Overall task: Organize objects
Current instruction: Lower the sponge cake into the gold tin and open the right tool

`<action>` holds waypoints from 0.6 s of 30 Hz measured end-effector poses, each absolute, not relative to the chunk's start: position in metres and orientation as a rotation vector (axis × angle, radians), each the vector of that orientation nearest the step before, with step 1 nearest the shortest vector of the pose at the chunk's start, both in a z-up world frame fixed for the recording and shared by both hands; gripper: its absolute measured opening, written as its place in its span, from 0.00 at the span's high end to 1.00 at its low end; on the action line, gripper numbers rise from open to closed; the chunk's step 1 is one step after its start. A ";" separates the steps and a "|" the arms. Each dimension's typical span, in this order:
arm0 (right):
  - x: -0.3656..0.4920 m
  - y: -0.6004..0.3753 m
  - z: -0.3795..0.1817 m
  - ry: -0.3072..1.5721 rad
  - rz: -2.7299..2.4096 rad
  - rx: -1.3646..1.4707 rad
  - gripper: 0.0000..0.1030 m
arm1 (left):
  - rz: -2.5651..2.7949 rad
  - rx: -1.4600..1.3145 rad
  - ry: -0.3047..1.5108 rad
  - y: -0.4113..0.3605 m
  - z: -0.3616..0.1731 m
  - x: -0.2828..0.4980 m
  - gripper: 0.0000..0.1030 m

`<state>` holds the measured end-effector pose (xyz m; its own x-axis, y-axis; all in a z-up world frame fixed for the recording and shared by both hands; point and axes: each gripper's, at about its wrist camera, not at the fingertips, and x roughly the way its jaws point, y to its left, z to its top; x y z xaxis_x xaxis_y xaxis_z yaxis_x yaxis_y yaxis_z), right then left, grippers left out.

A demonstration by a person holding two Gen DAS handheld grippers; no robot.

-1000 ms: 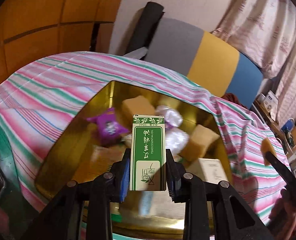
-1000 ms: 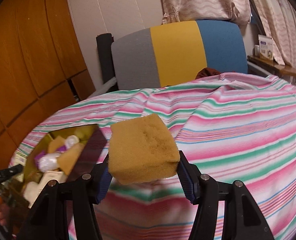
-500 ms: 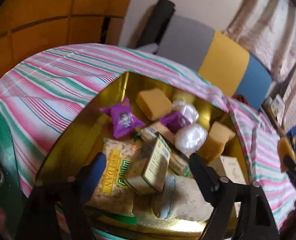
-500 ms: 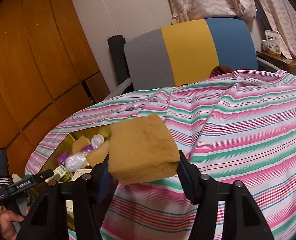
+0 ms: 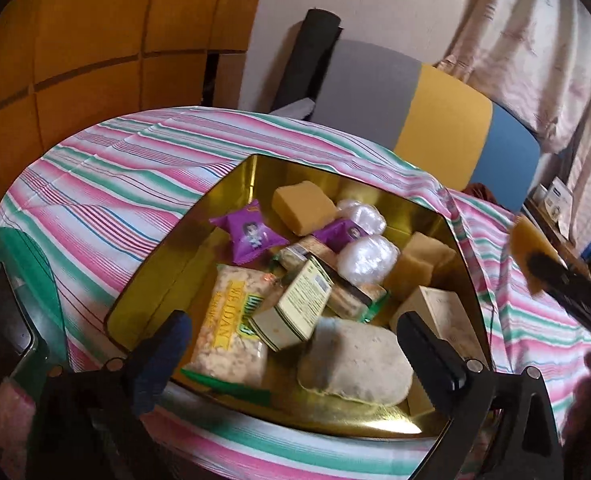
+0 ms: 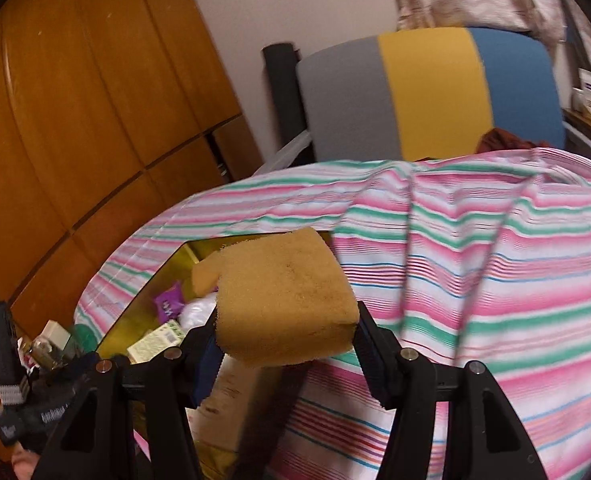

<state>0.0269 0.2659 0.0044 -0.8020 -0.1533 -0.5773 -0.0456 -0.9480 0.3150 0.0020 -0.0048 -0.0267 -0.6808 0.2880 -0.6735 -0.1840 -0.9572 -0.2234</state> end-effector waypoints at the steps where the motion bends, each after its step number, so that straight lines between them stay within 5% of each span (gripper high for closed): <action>1: 0.019 0.261 0.005 -0.469 -2.870 0.993 0.42 | 2.648 -1.103 -0.197 -0.003 -0.026 0.003 0.00; 18: -0.097 0.182 0.002 -0.156 -2.689 1.219 0.42 | 2.734 -1.224 -0.252 -0.033 -0.026 0.000 0.00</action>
<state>-0.0969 0.1818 0.0024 -0.6458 -0.2101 -0.7340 0.1240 -0.9775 0.1706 -0.0004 -0.0333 -0.0263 -0.6607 0.1902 -0.7261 -0.0545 -0.9770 -0.2063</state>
